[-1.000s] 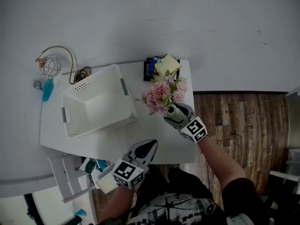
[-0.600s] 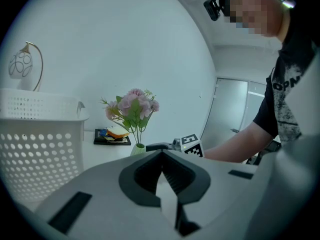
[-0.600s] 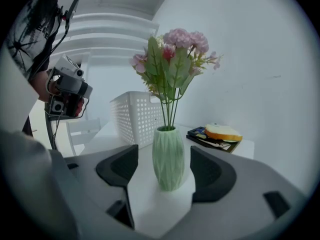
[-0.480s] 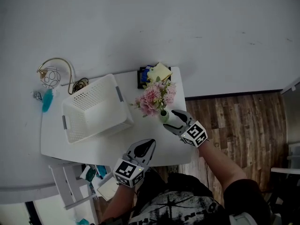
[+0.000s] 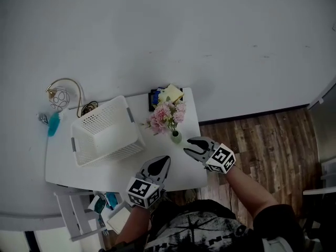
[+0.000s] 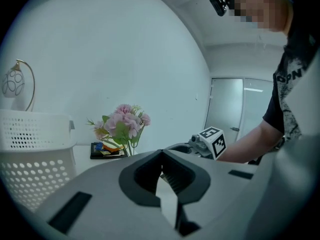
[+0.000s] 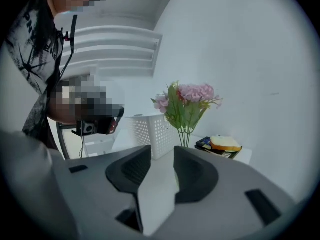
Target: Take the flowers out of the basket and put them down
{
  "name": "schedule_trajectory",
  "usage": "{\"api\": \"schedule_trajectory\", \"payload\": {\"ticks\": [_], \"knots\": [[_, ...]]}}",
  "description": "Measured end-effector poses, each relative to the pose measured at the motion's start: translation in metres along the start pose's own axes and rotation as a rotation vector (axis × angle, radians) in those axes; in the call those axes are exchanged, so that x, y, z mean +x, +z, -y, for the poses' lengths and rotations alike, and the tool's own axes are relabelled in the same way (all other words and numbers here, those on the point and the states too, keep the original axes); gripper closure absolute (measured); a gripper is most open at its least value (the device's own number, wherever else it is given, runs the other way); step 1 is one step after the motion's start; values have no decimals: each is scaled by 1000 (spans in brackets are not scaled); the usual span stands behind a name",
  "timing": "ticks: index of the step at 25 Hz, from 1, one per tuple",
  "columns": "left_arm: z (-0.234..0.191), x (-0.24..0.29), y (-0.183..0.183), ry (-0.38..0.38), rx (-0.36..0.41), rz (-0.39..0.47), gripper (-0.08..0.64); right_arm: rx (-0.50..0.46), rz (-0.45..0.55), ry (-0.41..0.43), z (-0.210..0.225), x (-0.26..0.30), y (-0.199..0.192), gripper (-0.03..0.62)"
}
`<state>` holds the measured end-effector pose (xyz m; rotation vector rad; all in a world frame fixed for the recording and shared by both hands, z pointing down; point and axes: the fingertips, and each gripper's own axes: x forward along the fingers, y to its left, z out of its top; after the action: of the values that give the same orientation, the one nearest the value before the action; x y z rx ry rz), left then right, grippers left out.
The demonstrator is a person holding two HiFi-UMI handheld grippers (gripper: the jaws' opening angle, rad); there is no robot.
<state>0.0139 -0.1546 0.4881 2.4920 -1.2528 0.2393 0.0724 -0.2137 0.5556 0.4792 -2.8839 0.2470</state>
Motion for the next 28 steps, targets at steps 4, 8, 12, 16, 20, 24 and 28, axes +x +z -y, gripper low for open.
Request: {"api": "schedule_trajectory", "payload": {"ticks": [4,8,12,16,20,24,28], "knots": [[2,-3,9,7,8,22,546,30,34,22,-13,-18,20,554],[2,-3,16,4,17,27,546,38,51,16,-20,-32,36,574],[1,-4,23,7,30,37,546,9,42,-27,-22,-43,45,574],[-1,-2,30,7,51,50,546,40,56,-77,-15,-57,48,574],[-4,-1,33,11,61,65,546,72,70,-119,-6,-68,48,574],[-8,1,31,19,65,65,546,89,83,-140,0,-72,48,574],[-11,4,27,23,46,65,546,88,89,-147,4,-73,49,574]]}}
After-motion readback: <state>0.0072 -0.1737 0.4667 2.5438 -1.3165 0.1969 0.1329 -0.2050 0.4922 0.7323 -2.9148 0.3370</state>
